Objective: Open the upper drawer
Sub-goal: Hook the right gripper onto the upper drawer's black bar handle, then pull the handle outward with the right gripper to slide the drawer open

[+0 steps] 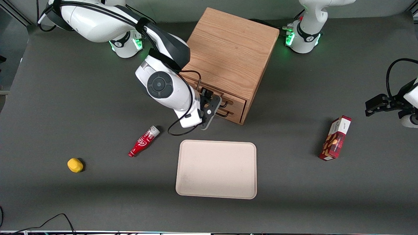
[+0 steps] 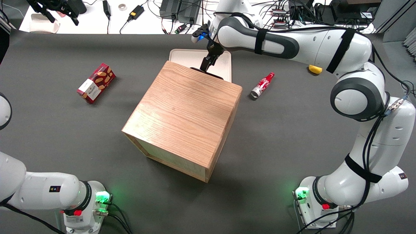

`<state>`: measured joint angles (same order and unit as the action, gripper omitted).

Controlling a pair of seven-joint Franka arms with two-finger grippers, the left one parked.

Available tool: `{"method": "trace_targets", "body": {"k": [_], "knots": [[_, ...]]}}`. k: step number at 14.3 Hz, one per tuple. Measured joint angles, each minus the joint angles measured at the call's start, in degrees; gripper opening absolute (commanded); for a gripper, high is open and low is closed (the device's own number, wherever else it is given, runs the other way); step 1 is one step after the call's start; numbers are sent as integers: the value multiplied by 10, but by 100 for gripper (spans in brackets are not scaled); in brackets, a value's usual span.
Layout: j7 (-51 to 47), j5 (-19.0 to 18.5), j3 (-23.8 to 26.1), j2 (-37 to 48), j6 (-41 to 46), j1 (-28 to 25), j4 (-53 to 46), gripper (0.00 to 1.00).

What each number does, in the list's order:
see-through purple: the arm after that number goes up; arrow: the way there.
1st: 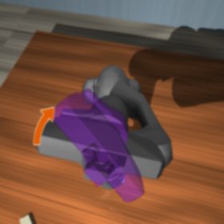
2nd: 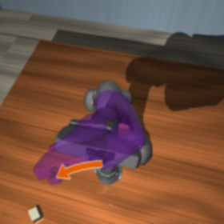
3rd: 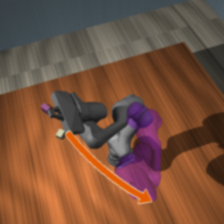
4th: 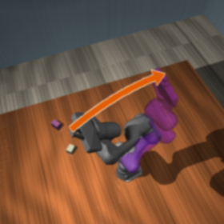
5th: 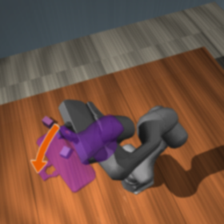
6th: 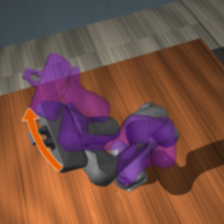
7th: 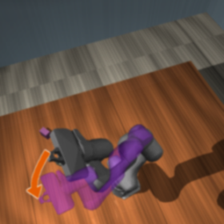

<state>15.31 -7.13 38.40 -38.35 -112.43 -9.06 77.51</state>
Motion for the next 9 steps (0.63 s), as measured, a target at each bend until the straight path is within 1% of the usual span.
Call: {"method": "trace_targets", "body": {"k": [4,7,9], "knots": [[14,-46,-18,-11,-47,2,1,100],[39,-55,-27,-19,-55,5,-19,100],[60,-58,-41,-25,-58,6,-35,100]]}}
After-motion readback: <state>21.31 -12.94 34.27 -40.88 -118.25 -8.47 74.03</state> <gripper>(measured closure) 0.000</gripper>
